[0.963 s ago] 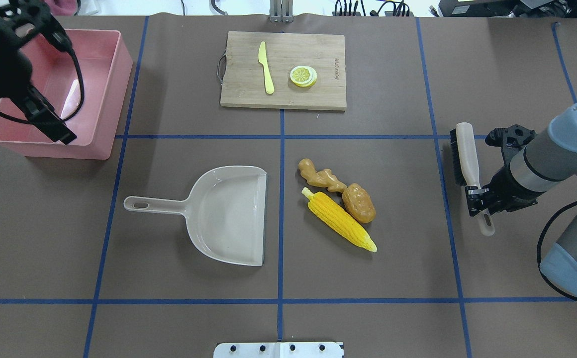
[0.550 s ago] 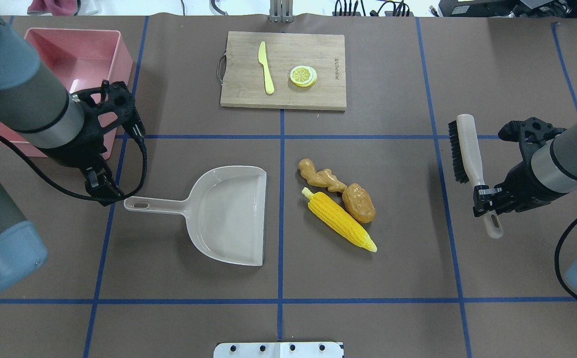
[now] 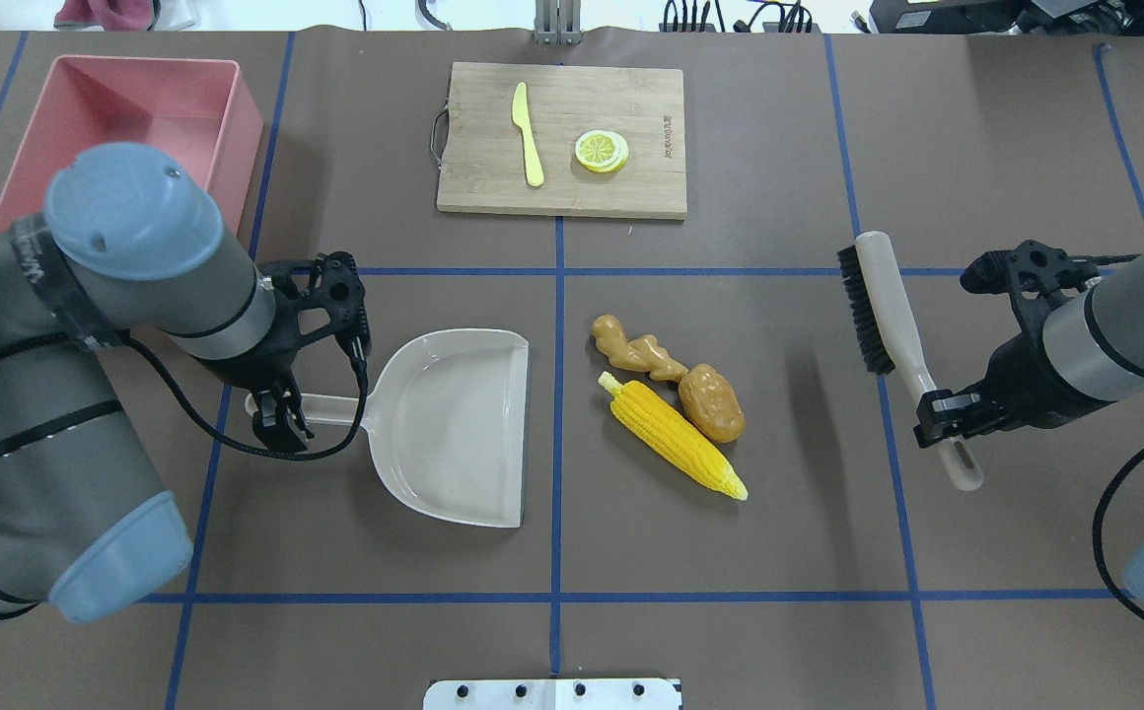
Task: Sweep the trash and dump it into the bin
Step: 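Grasp the white dustpan handle with the left gripper while the right gripper lifts the brush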
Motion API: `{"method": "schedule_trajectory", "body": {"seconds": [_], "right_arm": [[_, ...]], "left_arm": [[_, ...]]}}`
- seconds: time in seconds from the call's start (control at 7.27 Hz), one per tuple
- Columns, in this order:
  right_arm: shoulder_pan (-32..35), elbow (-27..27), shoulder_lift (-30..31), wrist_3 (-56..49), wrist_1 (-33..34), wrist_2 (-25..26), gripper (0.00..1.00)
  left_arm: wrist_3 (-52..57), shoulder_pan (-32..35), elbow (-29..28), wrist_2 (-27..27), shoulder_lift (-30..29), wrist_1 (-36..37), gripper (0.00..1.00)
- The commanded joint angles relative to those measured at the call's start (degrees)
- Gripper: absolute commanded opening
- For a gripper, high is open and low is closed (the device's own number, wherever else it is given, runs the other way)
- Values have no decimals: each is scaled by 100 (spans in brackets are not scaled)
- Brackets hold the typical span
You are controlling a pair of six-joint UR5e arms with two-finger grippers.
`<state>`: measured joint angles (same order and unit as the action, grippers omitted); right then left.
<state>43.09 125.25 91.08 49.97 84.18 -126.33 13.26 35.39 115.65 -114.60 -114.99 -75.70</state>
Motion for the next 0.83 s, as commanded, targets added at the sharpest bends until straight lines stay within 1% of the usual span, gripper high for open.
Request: {"method": "schedule_trajectory", "body": {"seconds": [0.0, 0.14, 0.28, 0.41, 0.55, 0.69], "right_arm": [[-203, -175, -168, -530, -16, 2, 0], [-230, -394, -474, -576, -16, 3, 0], [-239, -518, -590, -628, -16, 3, 0], [-248, -580, -530, -725, -16, 11, 0], [-239, -537, -434, -552, -24, -32, 0], [-239, -554, -302, -71, -277, -180, 0]], "left_arm": [[272, -216, -253, 8, 29, -470, 99], [317, -243, -262, 8, 160, -490, 99], [326, -243, -279, 8, 196, -490, 99], [326, -278, -332, 17, 274, -559, 99], [361, -261, -280, 43, 336, -612, 99], [544, -234, -262, 234, 337, -622, 99]]}}
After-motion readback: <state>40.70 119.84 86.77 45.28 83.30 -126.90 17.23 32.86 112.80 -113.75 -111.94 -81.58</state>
